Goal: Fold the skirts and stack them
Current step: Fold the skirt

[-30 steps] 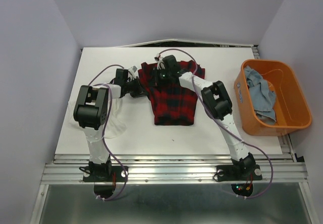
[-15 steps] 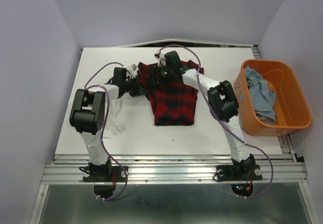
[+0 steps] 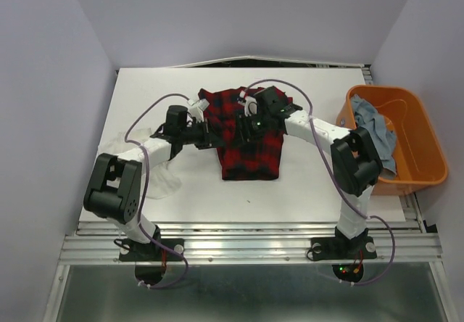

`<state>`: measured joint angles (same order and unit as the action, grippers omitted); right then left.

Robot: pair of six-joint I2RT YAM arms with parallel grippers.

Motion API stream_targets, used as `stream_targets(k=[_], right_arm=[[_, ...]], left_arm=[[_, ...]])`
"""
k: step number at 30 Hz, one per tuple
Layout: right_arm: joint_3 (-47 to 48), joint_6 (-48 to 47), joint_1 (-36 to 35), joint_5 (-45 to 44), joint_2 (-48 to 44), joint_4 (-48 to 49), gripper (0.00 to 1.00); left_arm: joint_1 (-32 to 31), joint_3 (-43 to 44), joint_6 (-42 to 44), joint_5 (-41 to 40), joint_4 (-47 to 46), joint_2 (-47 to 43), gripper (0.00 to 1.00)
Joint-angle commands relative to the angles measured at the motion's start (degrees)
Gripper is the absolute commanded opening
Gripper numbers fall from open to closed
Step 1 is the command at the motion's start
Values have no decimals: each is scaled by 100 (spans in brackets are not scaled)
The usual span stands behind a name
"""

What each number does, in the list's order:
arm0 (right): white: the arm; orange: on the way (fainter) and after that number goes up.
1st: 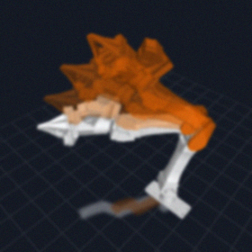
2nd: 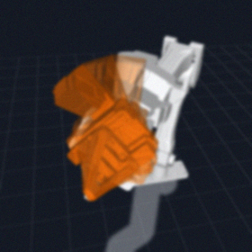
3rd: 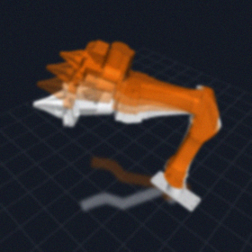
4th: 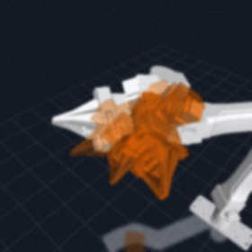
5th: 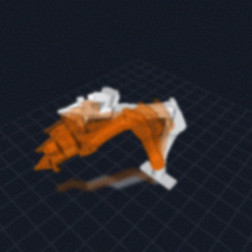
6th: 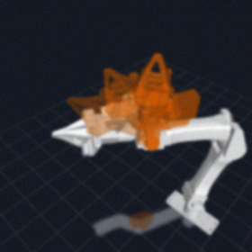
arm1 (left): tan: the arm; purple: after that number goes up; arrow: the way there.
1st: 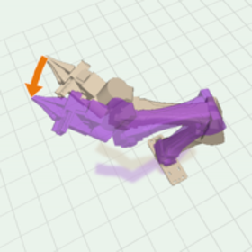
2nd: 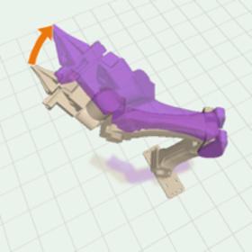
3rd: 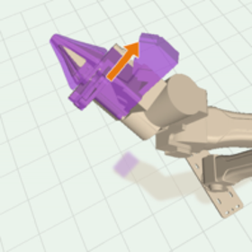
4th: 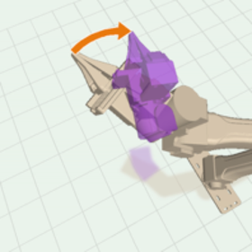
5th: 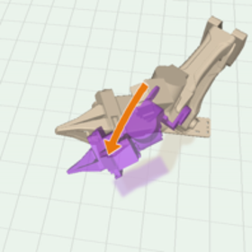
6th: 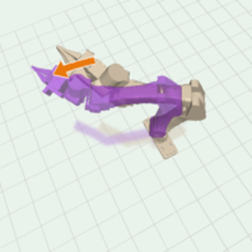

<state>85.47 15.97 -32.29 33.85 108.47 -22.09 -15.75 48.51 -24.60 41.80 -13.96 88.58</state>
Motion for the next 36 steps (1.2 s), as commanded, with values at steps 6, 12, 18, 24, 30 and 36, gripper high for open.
stream_targets(k=[6, 12, 18, 24, 30, 36], right_arm=[[-233, 372, -321, -237, 184, -182, 56], [-320, 600, -374, -703, 132, -305, 57], [-251, 653, -427, -1125, -80, -446, 57], [-154, 776, -611, -1371, -124, -454, 57], [-66, 794, -787, -1565, 34, -498, 57], [163, 855, -954, -1829, 280, -534, 57]], left_arm=[[-306, -184, -98, 179, -134, 652, 0], [-262, -237, -80, 311, -213, 697, 0], [-104, -526, -10, 434, -160, 178, 0], [-69, -650, -36, 355, -266, 81, 0], [-69, -466, -89, 399, -230, 520, 0], [-95, -430, -54, 250, -257, 1055, 0]])
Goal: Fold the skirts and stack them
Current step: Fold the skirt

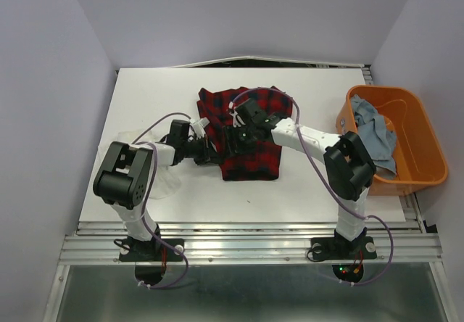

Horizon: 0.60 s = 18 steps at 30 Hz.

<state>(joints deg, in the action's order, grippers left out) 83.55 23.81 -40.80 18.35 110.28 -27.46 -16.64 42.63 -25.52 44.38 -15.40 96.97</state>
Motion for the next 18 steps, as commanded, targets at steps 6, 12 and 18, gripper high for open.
stream_targets(k=[6, 12, 18], right_arm=[[496, -17, -236, -551, 248, -110, 59], [469, -140, -289, -745, 547, -338, 55], [426, -79, -289, -122, 530, -304, 4]], left_arm=[[-23, 298, 21, -105, -104, 542, 0], [-23, 342, 29, -184, -69, 595, 0], [-23, 351, 108, -307, 46, 560, 0]])
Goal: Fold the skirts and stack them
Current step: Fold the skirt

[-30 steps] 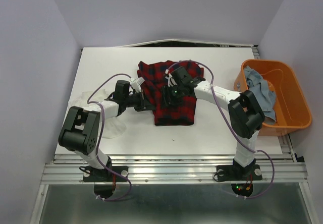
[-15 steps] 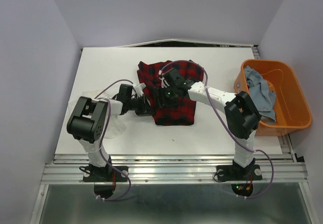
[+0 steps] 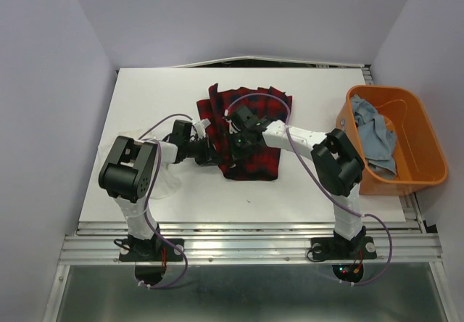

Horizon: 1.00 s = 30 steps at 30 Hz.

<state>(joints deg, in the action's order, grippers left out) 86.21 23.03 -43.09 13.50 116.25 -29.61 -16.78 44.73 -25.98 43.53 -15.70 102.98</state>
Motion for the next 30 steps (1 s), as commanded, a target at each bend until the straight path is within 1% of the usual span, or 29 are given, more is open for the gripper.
stream_targets(k=[1, 7, 9, 11, 14, 16, 17, 19, 20, 23, 24, 25, 26, 27, 29, 30], right_arm=[[150, 9, -59, 590, -128, -37, 1], [273, 88, -59, 1049, -506, 95, 1], [229, 263, -59, 1207, -541, 113, 1], [185, 430, -59, 1506, -498, 139, 1], [97, 509, -59, 1691, -358, 192, 1], [45, 501, -59, 1665, -261, 227, 1], [27, 475, -59, 1630, -139, 314, 8], [1, 457, -59, 1490, -6, 385, 15], [-34, 396, -7, 1489, 108, 498, 23], [-52, 186, 116, 1366, 188, 657, 30], [-70, 150, 186, 1331, 162, 693, 38], [-96, 141, 187, 1322, 135, 736, 40], [-105, 89, 257, 1409, 109, 763, 45], [-114, 88, 318, 1480, 65, 772, 54], [-131, -34, 319, 1759, -145, 842, 61], [-140, -79, 388, 1857, -242, 851, 68]], left_arm=[[-10, 133, 163, -265, 85, -58, 0], [-19, 115, 181, -336, 111, -94, 0], [-19, 115, 181, -354, 111, -85, 0], [-28, 124, 181, -354, 120, -85, 0], [-36, 124, 189, -371, 129, -85, 0], [-36, 124, 181, -363, 129, -76, 0], [-36, 132, 189, -363, 129, -85, 0], [-45, 141, 189, -345, 147, -102, 0], [-36, 150, 233, -319, 199, -181, 2], [-10, 194, 408, -301, 480, -497, 15], [34, 246, 470, -310, 594, -611, 18], [69, 282, 540, -319, 717, -856, 21], [104, 317, 611, -319, 1014, -980, 25], [200, 404, 768, -319, 1182, -1095, 27], [297, 484, 936, -327, 1559, -1515, 29], [376, 580, 1111, -336, 1779, -1639, 32]])
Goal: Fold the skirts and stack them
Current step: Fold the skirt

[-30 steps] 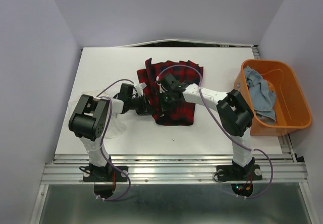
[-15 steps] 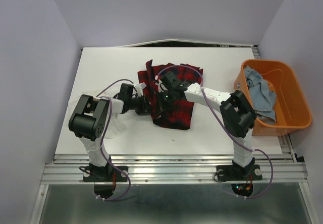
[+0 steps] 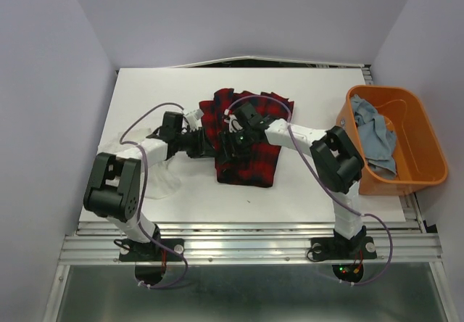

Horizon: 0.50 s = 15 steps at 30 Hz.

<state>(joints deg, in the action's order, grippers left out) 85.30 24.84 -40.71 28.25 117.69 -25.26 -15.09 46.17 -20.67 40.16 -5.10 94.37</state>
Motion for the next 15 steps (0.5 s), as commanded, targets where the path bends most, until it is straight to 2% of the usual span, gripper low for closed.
stream_targets(k=[1, 2, 5, 6, 7, 8, 11, 14, 15], right_arm=[[-40, -339, 151, 540, -631, 434, 72], [-31, -531, 229, 628, -764, 451, 80], [-30, -778, 440, 909, -1359, 425, 90], [-57, -822, 528, 980, -1528, 425, 97], [-188, -866, 703, 1059, -1686, 434, 100], [-250, -910, 800, 1199, -1827, 425, 100], [-626, -981, 1282, 1384, -2267, 425, 100], [-1057, -1007, 1775, 1472, -2347, 434, 94], [-1146, -1025, 1864, 1508, -2338, 425, 87]], left_arm=[[226, 506, 686, -43, 982, -1075, 37], [235, 568, 791, -78, 1081, -1235, 48], [226, 761, 1169, -131, 1196, -1833, 64], [226, 762, 1240, -53, 1118, -1956, 64], [226, 753, 1293, 43, 1012, -2140, 64], [156, 727, 1311, 114, 942, -2203, 58], [-98, 630, 1197, 448, 704, -2142, 50], [-756, 542, 960, 449, 239, -1905, 43], [-1106, 525, 898, 388, 116, -1835, 42]])
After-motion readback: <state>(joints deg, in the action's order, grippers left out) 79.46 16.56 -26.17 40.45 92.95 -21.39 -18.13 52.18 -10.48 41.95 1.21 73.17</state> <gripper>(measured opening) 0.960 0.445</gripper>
